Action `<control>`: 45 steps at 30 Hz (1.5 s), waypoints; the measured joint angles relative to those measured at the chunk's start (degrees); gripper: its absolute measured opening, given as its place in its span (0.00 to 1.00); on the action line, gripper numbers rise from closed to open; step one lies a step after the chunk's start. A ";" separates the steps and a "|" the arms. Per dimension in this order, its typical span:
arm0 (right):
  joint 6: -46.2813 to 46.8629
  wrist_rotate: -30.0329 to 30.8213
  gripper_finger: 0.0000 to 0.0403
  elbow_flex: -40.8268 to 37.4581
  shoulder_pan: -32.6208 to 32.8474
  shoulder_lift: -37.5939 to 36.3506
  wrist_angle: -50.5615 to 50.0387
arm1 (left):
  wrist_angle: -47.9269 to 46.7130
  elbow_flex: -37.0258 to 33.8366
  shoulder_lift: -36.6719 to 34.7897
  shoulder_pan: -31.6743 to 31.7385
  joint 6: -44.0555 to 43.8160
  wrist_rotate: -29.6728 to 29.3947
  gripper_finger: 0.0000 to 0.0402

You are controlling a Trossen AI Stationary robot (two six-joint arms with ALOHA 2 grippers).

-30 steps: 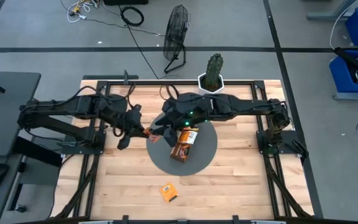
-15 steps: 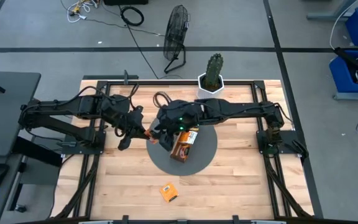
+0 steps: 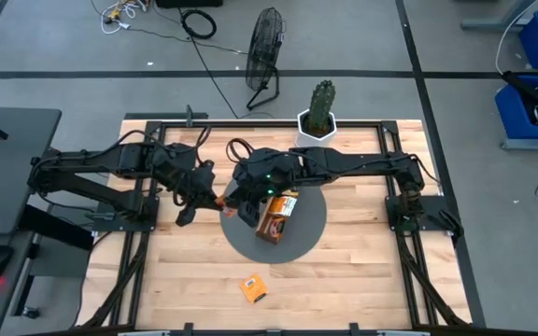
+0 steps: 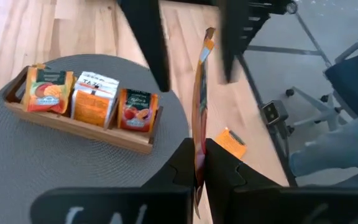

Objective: Pick & Place Tea
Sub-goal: Put the red tea bag into the bottom section of the wooden organizer

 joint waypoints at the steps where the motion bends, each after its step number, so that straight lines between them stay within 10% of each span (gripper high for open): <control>1: 0.04 -0.02 0.29 0.00 0.00 0.00 -0.14 | 0.14 0.00 -0.02 0.00 0.21 0.61 0.05; 7: -0.91 -0.10 0.03 0.00 0.03 0.00 1.09 | 0.60 0.00 -0.02 0.00 0.14 0.72 0.05; 26: 13.94 17.91 0.00 -0.02 5.89 -6.54 -7.65 | 17.26 -8.68 -10.31 0.34 -1.37 -4.52 0.25; 45: 72.57 34.99 0.00 -1.94 10.70 -6.65 -35.11 | 25.23 -28.98 -33.77 7.27 -4.63 -11.96 0.23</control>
